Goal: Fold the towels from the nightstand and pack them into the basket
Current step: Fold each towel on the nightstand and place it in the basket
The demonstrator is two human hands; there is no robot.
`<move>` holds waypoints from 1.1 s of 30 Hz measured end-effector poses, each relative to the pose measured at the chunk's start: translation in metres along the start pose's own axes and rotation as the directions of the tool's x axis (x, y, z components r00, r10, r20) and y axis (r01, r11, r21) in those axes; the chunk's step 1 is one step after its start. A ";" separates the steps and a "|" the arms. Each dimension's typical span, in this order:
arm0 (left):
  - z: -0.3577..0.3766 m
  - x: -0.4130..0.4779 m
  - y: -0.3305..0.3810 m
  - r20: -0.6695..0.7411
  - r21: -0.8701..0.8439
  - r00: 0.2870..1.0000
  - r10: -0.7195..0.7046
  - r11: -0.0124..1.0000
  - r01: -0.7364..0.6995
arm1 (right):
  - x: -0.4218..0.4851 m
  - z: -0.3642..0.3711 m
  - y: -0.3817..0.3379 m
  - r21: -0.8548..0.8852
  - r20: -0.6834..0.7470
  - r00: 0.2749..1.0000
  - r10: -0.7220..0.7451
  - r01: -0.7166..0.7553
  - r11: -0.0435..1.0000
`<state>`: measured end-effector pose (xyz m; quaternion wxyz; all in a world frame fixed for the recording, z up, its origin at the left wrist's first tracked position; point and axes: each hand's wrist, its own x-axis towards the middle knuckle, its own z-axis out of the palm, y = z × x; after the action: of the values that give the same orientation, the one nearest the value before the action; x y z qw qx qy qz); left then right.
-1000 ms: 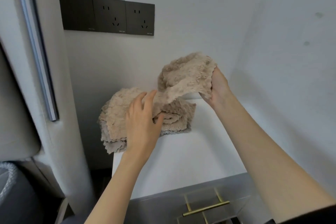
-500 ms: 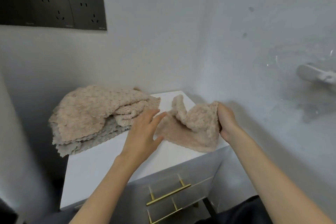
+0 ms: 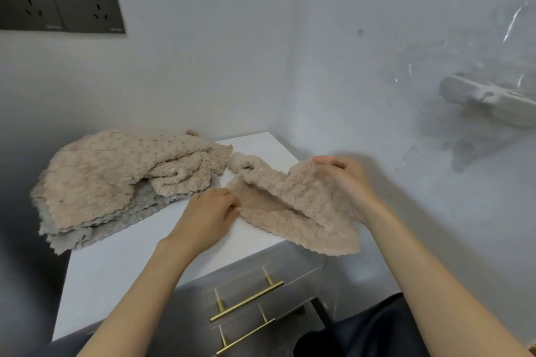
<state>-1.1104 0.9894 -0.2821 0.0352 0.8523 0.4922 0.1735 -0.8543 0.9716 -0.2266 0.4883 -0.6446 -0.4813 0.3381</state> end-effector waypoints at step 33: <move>-0.037 -0.006 -0.010 -0.042 -0.861 0.834 -0.550 0.443 0.249 | 0.002 -0.038 0.022 -0.077 0.015 0.998 -0.068 0.069 0.995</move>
<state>-1.1341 0.9849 -0.2511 0.3931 0.5488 0.5386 0.5043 -0.8131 0.9604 -0.2367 0.4714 -0.6440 -0.5189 0.3063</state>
